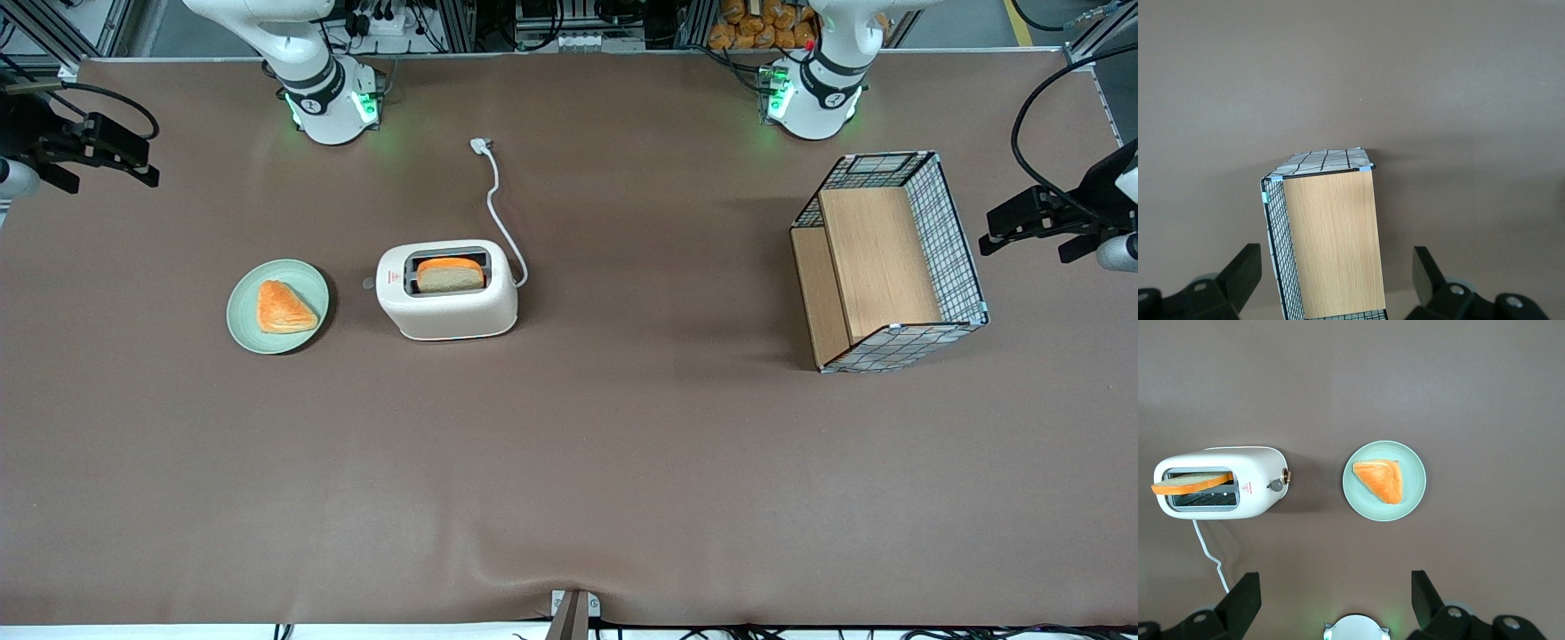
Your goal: Press toaster button with right arm
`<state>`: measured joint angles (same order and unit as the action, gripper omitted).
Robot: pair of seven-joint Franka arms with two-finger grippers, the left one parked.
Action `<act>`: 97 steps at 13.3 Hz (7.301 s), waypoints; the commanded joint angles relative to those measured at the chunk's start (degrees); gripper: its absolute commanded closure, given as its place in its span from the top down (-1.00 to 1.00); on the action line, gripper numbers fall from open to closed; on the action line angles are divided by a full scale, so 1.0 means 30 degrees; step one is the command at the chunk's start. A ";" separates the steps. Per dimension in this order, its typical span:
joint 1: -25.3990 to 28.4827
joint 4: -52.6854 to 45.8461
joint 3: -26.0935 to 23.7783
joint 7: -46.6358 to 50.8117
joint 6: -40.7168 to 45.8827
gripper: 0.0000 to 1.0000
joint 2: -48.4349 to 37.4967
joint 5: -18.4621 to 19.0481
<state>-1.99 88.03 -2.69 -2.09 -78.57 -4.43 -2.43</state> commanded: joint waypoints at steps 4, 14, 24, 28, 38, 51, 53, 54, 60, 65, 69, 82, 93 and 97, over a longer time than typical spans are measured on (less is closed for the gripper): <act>-0.0537 0.0509 -0.0452 -0.0037 -0.0383 1.00 -0.0575 0.0401; -0.0772 0.0568 -0.0422 -0.0037 -0.0326 1.00 -0.0575 0.0342; -0.0714 0.0567 -0.0393 -0.0007 -0.0355 1.00 -0.0575 0.0225; -0.0772 0.0538 -0.0364 -0.0036 -0.0267 1.00 -0.0634 0.0225; -0.0772 0.0509 -0.0364 -0.0007 -0.0237 1.00 -0.0634 0.0195; -0.0538 0.0538 -0.0452 0.0022 -0.0354 1.00 -0.0663 0.0137; -0.0538 0.0538 -0.0452 0.0051 -0.0384 1.00 -0.0663 0.0108; -0.0509 0.0567 -0.0481 0.0022 -0.0413 0.93 -0.0605 0.0079; -0.0334 0.2059 -0.0481 0.0051 -0.1525 -0.46 -0.0605 -0.1092; 0.0575 0.3903 -0.0481 0.0051 -0.2549 -0.89 -0.0751 -0.2026; 0.0984 0.5544 -0.0481 0.0051 -0.3896 -1.00 -0.1014 -0.2995; 0.2421 1.2195 -0.0481 0.0198 -1.0605 -1.00 -0.1748 -0.5721; 0.2013 1.5478 -0.0422 -0.3311 -1.4563 -1.00 -0.0841 -1.0902; 0.1863 1.5480 -0.0422 -0.3962 -1.5554 -1.00 0.0329 -1.1464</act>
<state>3.76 133.93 -3.67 -11.50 -122.26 -5.07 -34.67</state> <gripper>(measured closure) 0.991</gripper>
